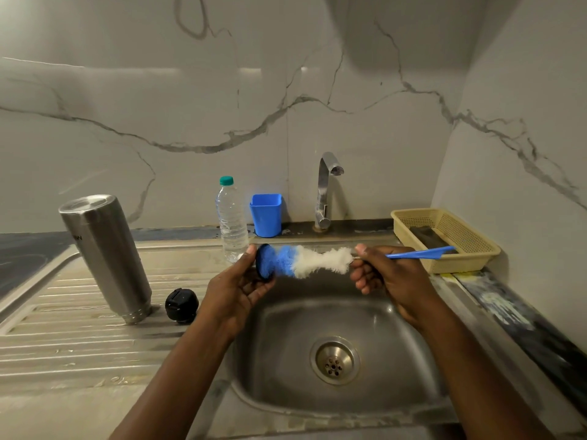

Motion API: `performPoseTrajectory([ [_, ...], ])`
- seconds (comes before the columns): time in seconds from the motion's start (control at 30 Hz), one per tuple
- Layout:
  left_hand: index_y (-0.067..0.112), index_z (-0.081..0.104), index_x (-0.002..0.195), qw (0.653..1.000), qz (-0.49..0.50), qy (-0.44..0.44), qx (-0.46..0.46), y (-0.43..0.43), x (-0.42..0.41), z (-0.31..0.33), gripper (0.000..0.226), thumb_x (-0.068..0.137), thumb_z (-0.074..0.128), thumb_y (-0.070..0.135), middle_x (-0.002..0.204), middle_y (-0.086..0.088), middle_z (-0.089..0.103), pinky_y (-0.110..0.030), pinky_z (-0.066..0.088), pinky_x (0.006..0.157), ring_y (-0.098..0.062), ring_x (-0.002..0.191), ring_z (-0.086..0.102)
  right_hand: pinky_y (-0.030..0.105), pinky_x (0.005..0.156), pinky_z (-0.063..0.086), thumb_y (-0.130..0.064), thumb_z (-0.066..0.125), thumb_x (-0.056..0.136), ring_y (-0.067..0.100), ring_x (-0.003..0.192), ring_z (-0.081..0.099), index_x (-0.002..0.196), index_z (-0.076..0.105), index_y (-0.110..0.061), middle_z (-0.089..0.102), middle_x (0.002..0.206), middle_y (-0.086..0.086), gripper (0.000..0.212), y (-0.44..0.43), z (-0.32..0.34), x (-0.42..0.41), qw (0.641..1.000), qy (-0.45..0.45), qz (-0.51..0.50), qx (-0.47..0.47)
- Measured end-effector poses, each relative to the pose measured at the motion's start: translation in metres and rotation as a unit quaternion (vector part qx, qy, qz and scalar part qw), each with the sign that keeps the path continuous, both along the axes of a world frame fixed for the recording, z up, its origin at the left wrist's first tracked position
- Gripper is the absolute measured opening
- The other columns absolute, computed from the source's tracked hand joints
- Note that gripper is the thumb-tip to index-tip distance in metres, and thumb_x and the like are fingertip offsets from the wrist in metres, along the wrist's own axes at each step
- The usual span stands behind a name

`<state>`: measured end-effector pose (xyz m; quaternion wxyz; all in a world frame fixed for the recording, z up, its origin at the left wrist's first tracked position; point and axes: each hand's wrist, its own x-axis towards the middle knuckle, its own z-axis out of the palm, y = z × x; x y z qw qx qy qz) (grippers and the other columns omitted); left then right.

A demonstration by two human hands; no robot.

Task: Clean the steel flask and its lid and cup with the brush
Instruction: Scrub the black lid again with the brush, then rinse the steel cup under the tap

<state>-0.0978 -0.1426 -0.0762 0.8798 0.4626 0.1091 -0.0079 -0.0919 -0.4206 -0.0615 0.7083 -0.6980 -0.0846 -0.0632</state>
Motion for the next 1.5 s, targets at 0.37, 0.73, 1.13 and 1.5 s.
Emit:
performPoseTrajectory([
  [0.37, 0.008, 0.069, 0.122, 0.999, 0.018, 0.014, 0.035, -0.001, 0.003, -0.003, 0.051, 0.081, 0.080, 0.036, 0.113, -0.019, 0.079, -0.044, 0.062, 0.089, -0.032, 0.106, 0.077, 0.034, 0.065, 0.061, -0.023, 0.068, 0.097, 0.033, 0.070, 0.071, 0.092, 0.077, 0.002, 0.075, 0.082, 0.022, 0.026, -0.006, 0.005, -0.005, 0.997, -0.045, 0.024, -0.050],
  [0.73, 0.005, 0.068, 0.119, 0.995, 0.089, 0.039, -0.026, 0.008, 0.006, -0.007, 0.041, 0.090, 0.079, 0.032, 0.118, -0.024, 0.072, -0.046, 0.060, 0.093, -0.038, 0.111, 0.071, 0.033, 0.056, 0.058, -0.024, 0.067, 0.099, 0.030, 0.059, 0.066, 0.085, 0.073, 0.005, 0.071, 0.072, 0.024, 0.033, -0.012, 0.049, 0.004, 0.995, -0.073, -0.069, 0.000],
  [1.13, 0.006, 0.069, 0.106, 0.998, 0.046, 0.041, -0.006, 0.003, 0.003, -0.003, 0.028, 0.092, 0.079, 0.027, 0.108, -0.024, 0.074, -0.049, 0.059, 0.097, -0.036, 0.101, 0.073, 0.029, 0.056, 0.062, -0.027, 0.065, 0.099, 0.019, 0.051, 0.068, 0.081, 0.074, 0.001, 0.074, 0.068, 0.013, 0.034, 0.079, 0.176, 0.093, 0.955, -0.141, -0.127, -0.228],
  [1.5, 0.002, 0.070, 0.112, 0.998, 0.044, 0.042, -0.021, 0.007, 0.009, -0.007, 0.038, 0.088, 0.082, 0.029, 0.107, -0.024, 0.075, -0.048, 0.060, 0.095, -0.037, 0.101, 0.074, 0.031, 0.050, 0.060, -0.015, 0.062, 0.088, 0.025, 0.048, 0.071, 0.079, 0.062, -0.002, 0.070, 0.060, 0.011, 0.016, 0.155, 0.185, 0.172, 0.925, -0.097, -0.111, -0.350],
])
